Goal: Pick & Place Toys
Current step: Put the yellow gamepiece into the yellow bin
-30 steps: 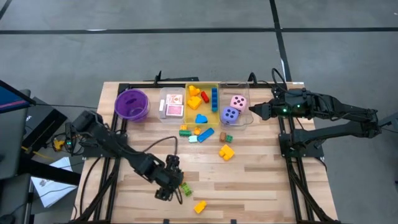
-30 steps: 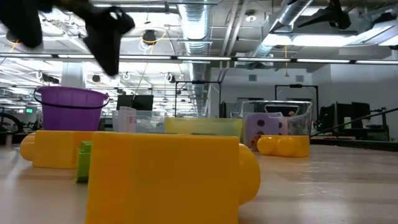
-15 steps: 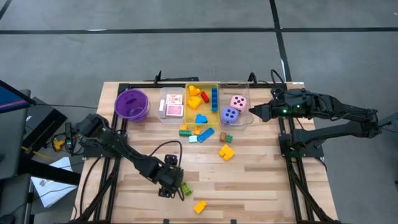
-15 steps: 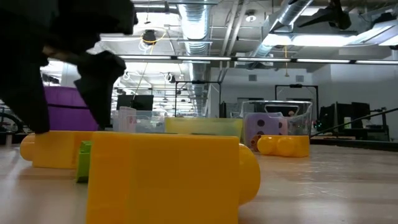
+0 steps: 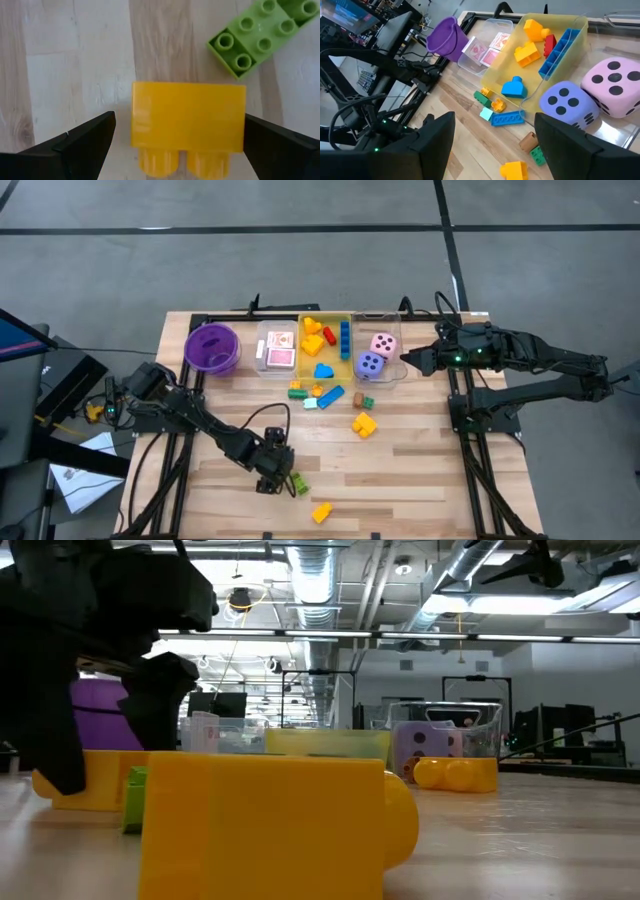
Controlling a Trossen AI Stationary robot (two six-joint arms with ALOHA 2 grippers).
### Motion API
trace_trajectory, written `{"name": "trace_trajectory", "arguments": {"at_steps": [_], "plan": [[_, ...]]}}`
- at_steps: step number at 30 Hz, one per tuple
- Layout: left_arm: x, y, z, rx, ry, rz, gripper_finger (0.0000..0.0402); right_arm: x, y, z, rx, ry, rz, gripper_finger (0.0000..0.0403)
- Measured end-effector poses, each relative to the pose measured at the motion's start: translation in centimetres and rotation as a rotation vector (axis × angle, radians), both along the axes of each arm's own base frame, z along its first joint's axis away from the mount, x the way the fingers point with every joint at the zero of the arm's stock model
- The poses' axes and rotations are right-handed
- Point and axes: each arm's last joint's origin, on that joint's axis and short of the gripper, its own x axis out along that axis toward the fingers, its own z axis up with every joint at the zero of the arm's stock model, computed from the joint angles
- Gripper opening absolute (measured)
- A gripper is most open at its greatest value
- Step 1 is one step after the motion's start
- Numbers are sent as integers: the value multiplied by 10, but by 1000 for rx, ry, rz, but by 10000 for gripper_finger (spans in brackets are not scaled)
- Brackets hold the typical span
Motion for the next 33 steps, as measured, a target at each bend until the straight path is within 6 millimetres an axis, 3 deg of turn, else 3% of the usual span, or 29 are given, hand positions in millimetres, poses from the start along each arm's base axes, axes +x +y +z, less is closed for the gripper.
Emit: {"name": "trace_trajectory", "arguments": {"at_steps": [19, 24, 28, 33], "plan": [[1, -1, 1, -31, -5, 8, 299, -1, 0, -2, -5, 25, 2, 266], [2, 0, 1, -35, -7, 18, 302, -1, 0, -2, -5, 25, 2, 266], [2, 5, 11, -30, -40, 37, 305, -1, 0, -2, -5, 25, 2, 266], [3, 24, 38, -22, -125, 98, 299, -1, 0, -2, -7, 25, 4, 266]]}}
